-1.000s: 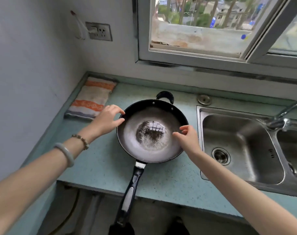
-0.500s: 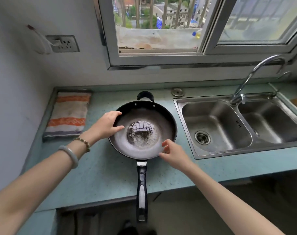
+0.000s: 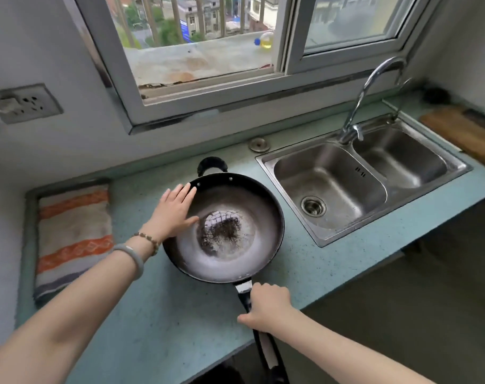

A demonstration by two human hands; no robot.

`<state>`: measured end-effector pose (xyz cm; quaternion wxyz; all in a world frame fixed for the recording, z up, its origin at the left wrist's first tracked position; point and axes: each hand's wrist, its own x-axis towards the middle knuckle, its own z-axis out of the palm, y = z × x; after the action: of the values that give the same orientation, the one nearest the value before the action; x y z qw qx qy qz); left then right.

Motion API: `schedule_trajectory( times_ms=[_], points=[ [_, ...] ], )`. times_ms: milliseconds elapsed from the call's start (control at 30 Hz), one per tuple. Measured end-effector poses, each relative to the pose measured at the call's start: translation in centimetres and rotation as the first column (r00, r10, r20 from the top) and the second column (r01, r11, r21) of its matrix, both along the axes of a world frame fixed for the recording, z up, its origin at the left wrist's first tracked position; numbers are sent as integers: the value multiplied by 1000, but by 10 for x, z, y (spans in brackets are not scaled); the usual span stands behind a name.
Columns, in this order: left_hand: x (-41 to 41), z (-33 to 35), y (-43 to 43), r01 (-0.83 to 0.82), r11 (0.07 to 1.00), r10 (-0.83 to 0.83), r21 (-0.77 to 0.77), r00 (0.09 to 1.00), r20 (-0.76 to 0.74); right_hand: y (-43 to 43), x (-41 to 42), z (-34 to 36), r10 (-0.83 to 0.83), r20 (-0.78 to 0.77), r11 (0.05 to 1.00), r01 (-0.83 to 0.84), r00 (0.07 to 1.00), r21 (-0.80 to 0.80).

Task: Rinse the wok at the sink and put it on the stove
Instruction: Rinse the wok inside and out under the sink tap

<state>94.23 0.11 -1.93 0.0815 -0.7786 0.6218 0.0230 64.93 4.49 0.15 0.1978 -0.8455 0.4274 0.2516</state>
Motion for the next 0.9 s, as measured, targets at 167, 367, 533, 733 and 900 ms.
schedule_trajectory(
  times_ms=[167, 367, 533, 733, 900],
  points=[
    [28, -15, -25, 107, 994, -108, 8, 993, 38, 0, -5, -1, -96, -65, 995, 96, 993, -4],
    [49, -30, -55, -57, 997, 47, -55, 985, -168, -26, -47, -3, -198, -84, 976, 189, 977, -106],
    [66, -31, -71, -284, 956, 230, -73, 883, -410, -66, -80, -5, -328, -71, 931, 309, 942, -197],
    [56, -26, -63, -302, 947, 309, 108, 774, -552, -108, -100, -14, -270, -31, 909, 244, 962, -339],
    [50, -22, -49, -318, 940, 336, 121, 809, -483, -123, -105, -23, -175, -16, 900, 154, 984, -408]
  ],
)
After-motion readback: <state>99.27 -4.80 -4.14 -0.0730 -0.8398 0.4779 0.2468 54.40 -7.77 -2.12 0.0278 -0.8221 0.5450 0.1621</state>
